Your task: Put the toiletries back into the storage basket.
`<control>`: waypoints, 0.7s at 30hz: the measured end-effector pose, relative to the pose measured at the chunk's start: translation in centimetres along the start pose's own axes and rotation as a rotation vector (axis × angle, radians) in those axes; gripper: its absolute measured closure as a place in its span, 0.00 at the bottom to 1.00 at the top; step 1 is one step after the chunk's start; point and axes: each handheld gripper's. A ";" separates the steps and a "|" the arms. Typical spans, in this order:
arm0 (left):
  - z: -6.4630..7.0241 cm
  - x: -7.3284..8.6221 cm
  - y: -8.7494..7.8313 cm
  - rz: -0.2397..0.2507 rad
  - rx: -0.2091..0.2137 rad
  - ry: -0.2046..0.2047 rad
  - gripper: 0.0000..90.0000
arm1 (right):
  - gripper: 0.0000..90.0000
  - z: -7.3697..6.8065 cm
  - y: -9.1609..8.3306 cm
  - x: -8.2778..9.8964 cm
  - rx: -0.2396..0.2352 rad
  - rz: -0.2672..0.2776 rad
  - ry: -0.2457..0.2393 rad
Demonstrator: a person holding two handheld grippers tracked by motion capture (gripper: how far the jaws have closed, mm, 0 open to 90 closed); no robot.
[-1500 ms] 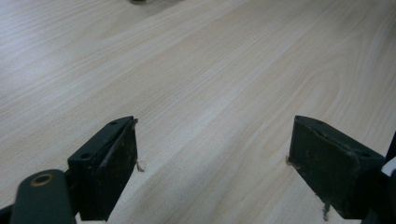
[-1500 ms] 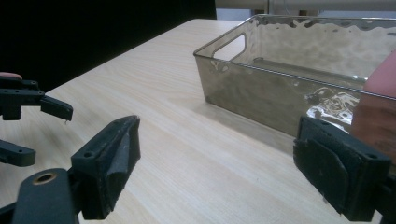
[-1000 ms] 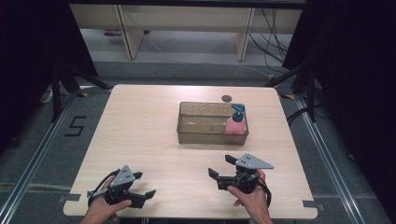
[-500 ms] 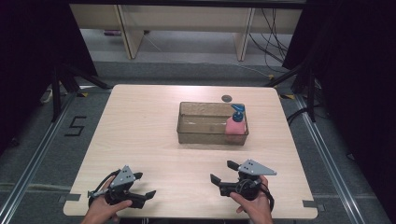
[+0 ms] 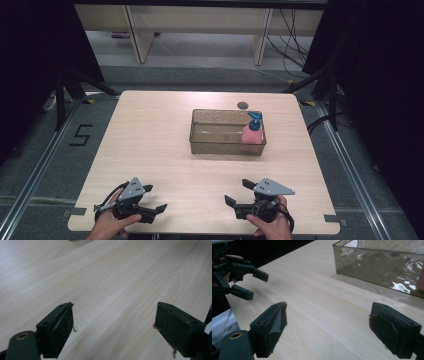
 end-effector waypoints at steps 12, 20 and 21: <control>0.0 0.0 0.0 -0.005 0.010 -0.001 0.17 | 0.17 0.0 -0.5 0.7 0.023 -0.041 -0.036; 0.0 0.0 0.0 0.000 0.007 -0.002 0.17 | 0.17 -0.1 -0.6 1.1 0.030 -0.042 -0.034; 0.0 0.0 0.0 0.001 0.006 -0.003 0.17 | 0.17 -0.3 -0.8 1.2 0.026 -0.051 -0.001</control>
Point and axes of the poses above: each handheld gripper's, and its own axes: y roughly forward along the jaws, x roughly out of its underside, z roughly to its right, and after that the axes turned 9 degrees about y, right-handed
